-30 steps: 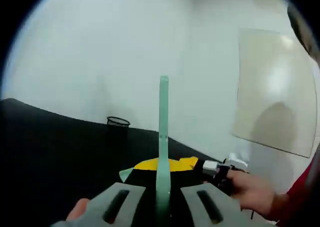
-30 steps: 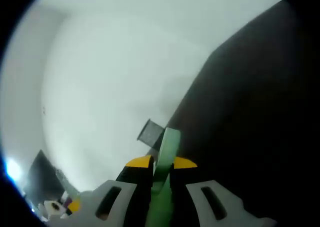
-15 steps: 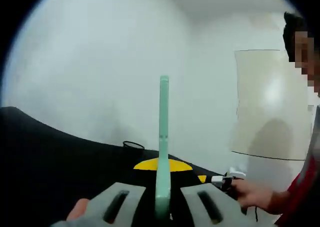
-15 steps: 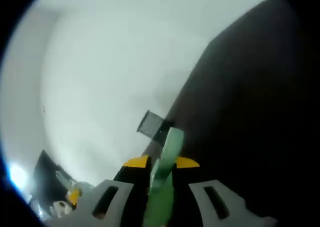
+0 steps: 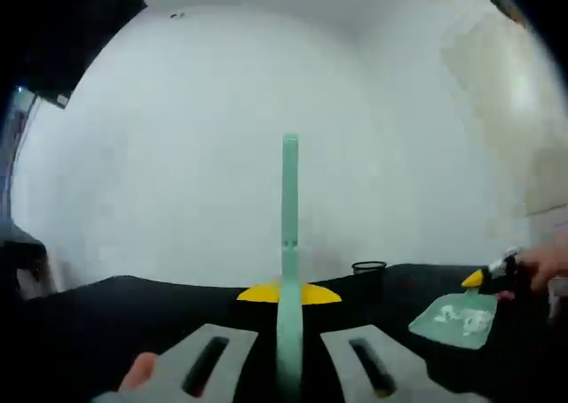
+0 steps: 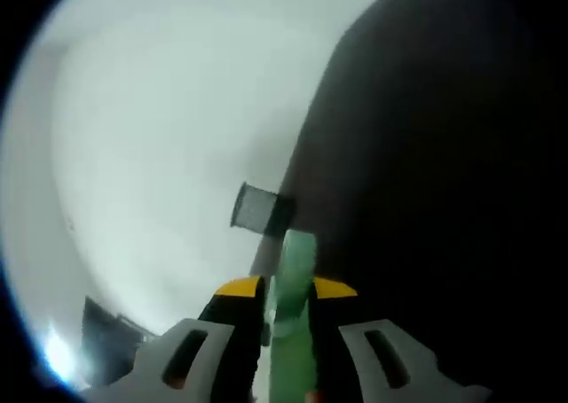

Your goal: Pick up the broom and sweep the trash on the tabletop into the dustpan.

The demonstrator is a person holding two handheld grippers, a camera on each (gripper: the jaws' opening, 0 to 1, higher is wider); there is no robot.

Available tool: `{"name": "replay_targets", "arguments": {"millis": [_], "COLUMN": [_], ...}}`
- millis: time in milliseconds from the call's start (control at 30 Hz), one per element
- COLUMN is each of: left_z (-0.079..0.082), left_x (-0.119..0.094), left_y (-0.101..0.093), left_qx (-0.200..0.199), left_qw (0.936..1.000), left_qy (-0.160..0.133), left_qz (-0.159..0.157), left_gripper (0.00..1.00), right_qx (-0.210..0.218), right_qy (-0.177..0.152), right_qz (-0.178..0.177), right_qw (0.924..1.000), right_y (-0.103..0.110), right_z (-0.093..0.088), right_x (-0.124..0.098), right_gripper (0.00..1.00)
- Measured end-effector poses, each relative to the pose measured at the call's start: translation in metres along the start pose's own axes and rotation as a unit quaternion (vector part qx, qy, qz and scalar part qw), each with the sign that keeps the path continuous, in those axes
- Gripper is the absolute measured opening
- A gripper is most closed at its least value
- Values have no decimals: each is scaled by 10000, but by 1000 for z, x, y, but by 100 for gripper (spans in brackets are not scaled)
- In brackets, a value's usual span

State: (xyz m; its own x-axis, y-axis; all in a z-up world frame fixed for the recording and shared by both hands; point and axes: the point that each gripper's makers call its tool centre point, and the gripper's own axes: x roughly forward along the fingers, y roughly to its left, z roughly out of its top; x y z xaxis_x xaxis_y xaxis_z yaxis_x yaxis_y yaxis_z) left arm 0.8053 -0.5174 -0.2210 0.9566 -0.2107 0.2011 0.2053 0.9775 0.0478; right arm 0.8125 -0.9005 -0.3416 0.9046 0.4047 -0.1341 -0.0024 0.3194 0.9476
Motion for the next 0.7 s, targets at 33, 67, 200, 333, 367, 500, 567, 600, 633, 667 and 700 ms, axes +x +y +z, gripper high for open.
{"name": "replay_targets", "arguments": {"millis": [33, 67, 200, 333, 367, 500, 567, 600, 633, 667, 700], "left_z": [-4, -10, -32, -30, -36, -41, -41, -41, -42, -42, -42], "left_x": [-1, 0, -2, -2, -2, -2, -2, -2, -2, -2, -2], "left_y": [3, 6, 13, 8, 5, 3, 1, 0, -1, -2, -3], "left_qx": [149, 244, 154, -115, -147, -230, -268, -274, -273, -265, -242], "left_qw": [9998, 9994, 9988, 9996, 9994, 9990, 9989, 9988, 9988, 9988, 9988], "left_qy": [68, 130, 288, 178, 298, 392, 379, 391, 403, 408, 415], "left_qz": [129, 209, 361, 175, 89, -6, -49, -76, -101, -112, -120], "left_gripper": [1, 1, 1, 1, 1, 1, 1, 1, 1, 1, 1], "right_qx": [15, 23, 268, 477, 507, 557, 592, 625, 661, 666, 669], "right_qy": [2, 2, 82, 70, 44, -135, -199, -219, -235, -239, -259], "right_qz": [2, -10, -31, 69, 78, 120, 152, 166, 208, 224, 234], "right_qw": [10000, 10000, 9996, 9988, 9987, 9983, 9979, 9977, 9973, 9972, 9971], "right_y": [1, 1, -1, 1, 0, 1, 2, 3, 5, 7, 9], "right_z": [-1, -1, -5, -5, -5, 1, 3, 3, 5, 6, 7], "right_x": [0, 0, -1, -1, 0, -1, 0, -1, 0, 1, 1], "right_gripper": [22, 22, 15, 12, 12, 12, 12, 12, 12, 12, 12]}}
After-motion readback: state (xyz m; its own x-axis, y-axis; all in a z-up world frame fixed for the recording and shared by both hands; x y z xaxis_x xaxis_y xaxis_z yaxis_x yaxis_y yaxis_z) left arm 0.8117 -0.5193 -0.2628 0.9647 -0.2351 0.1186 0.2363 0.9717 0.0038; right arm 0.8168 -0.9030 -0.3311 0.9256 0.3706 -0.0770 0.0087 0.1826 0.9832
